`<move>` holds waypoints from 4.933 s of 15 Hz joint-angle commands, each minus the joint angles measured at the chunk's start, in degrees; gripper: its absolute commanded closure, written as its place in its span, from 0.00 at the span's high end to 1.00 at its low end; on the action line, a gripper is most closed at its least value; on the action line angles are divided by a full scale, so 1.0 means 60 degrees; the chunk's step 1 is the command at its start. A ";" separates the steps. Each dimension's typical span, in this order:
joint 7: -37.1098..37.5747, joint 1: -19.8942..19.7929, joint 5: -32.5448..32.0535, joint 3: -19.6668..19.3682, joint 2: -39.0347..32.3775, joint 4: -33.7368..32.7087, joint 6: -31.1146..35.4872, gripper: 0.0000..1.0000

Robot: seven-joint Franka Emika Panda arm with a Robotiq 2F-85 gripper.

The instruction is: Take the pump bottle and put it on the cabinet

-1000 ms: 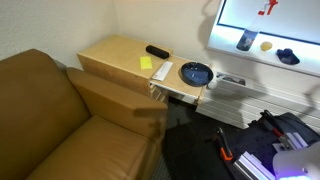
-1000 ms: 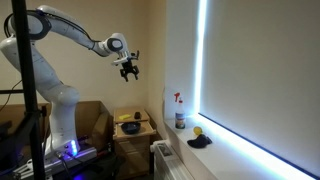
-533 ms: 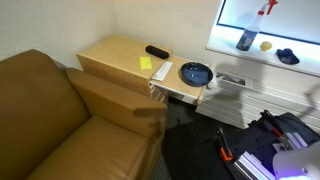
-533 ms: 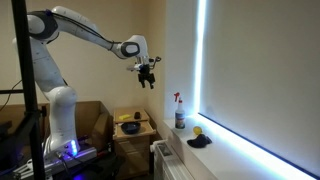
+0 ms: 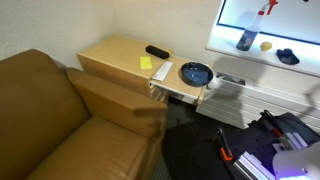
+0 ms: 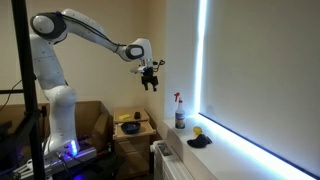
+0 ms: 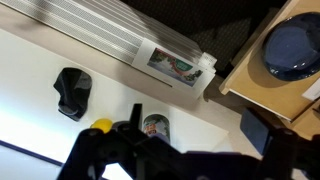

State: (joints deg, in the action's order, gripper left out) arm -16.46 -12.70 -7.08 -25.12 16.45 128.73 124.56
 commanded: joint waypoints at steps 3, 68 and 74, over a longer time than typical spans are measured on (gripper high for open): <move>-0.0192 -0.0238 0.2024 -0.0131 -0.2423 -0.2382 0.0548 1.00; 0.5811 -0.1342 0.2034 0.1289 -0.8864 -0.8522 0.1425 0.73; 0.6180 -0.1268 0.2016 0.1264 -0.9034 -0.8566 0.1473 0.39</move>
State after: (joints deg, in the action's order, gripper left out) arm 19.67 -19.88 4.52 -18.16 -36.68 78.58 133.50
